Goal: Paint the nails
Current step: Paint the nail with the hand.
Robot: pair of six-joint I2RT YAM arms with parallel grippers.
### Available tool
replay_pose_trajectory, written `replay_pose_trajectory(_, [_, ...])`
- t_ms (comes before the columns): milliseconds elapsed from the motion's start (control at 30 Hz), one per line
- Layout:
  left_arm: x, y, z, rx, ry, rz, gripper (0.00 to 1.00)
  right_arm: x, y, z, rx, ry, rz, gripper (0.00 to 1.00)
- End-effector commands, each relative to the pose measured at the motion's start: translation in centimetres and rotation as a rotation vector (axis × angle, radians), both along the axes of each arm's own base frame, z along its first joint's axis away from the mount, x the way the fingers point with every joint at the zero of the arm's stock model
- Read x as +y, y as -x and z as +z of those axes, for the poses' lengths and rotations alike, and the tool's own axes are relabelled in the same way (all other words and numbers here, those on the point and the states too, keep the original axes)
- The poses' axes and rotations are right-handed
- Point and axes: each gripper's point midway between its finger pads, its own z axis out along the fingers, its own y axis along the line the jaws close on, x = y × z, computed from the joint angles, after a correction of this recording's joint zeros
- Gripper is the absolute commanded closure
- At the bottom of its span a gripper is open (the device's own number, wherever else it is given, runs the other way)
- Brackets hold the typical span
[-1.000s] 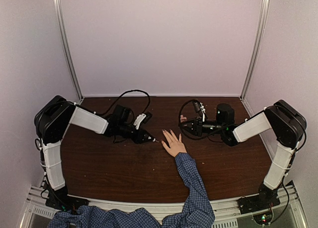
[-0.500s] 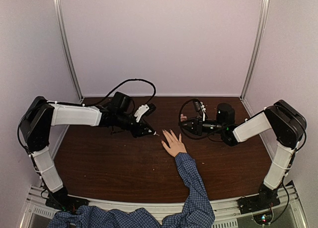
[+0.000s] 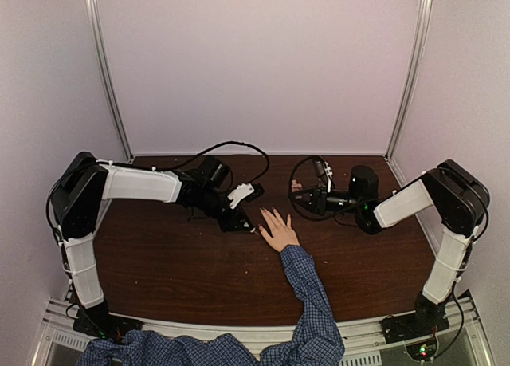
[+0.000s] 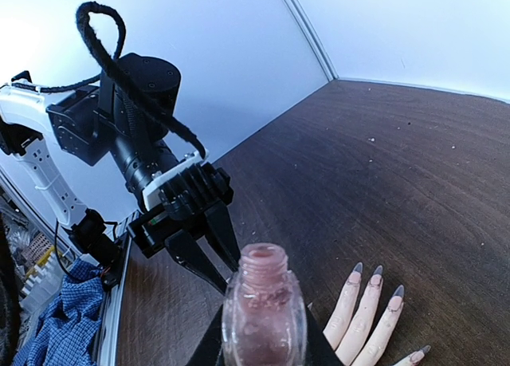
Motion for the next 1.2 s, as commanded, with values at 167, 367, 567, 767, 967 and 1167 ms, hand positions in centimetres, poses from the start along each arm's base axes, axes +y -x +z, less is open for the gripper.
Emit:
replay_pose_trajectory(167, [-0.9,-1.5,0.3,-0.035,-0.001,0.007,1.00,-0.3,-0.1,0.7,-0.022,-0.033,0.005,1.00])
replay_pose_trajectory(367, [-1.2,-2.1,0.1,-0.039,-0.004,0.015,1.00,-0.4,-0.2,0.6,-0.020,-0.034,0.003,1.00])
replay_pose_trajectory(567, [-1.3,-2.6,-0.2,-0.042,-0.018,0.026,1.00,-0.3,-0.2,0.6,-0.020,-0.034,0.005,1.00])
replay_pose_trajectory(767, [-1.4,-2.9,-0.4,-0.046,-0.018,0.031,1.00,-0.3,-0.2,0.6,-0.018,-0.034,0.006,1.00])
replay_pose_trajectory(967, [-1.5,-3.3,0.0,-0.052,-0.009,0.043,1.00,-0.3,-0.2,0.6,-0.018,-0.034,0.006,1.00])
replay_pose_trajectory(1167, [-1.4,-3.7,0.3,-0.053,0.004,0.051,1.00,-0.3,-0.2,0.6,-0.018,-0.035,0.006,1.00])
